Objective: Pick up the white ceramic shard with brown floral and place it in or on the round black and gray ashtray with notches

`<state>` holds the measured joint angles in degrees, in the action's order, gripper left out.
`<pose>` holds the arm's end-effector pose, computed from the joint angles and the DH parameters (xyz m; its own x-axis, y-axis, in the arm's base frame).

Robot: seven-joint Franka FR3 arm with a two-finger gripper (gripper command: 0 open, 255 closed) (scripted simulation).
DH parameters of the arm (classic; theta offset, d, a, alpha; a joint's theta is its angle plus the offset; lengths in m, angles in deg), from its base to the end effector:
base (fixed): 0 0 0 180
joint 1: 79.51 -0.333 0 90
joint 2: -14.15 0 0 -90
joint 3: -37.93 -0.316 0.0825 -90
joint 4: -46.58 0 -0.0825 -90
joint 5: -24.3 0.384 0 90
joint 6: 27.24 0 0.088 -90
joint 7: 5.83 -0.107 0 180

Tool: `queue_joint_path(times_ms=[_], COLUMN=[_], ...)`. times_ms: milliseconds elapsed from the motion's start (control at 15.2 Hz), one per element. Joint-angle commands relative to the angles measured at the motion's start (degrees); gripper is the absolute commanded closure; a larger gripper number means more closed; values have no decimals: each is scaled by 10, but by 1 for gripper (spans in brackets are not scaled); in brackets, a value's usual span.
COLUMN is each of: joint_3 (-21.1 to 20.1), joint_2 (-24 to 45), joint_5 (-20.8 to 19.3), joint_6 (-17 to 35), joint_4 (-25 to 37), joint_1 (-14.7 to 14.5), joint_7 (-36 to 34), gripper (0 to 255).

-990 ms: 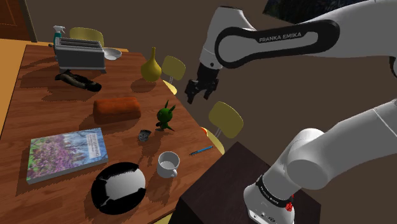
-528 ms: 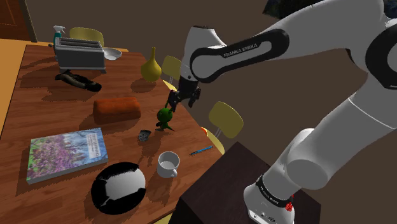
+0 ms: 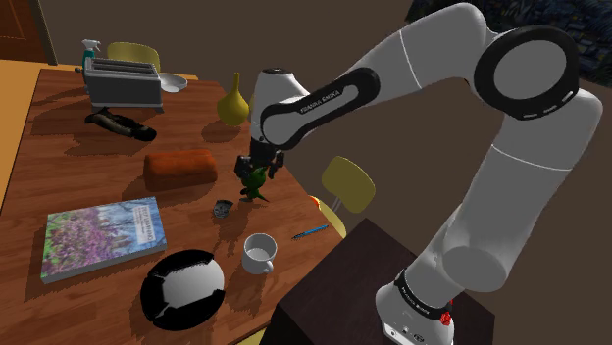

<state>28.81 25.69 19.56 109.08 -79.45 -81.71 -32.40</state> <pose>0.5393 0.1067 0.2908 0.9783 -0.2072 -0.0062 -0.2070 -0.9779 0.0303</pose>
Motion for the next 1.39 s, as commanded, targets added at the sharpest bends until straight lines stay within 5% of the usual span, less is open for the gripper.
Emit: queue_joint_path(times_ms=[0,924,1320], joint_3=[2,33,38], joint_2=[48,371,408], joint_5=[-12,-40,-43], joint_6=[17,26,50], joint_4=[27,317,330], joint_1=[-7,-53,-56], joint_7=[-19,-81,-83], gripper=[0,0,0])
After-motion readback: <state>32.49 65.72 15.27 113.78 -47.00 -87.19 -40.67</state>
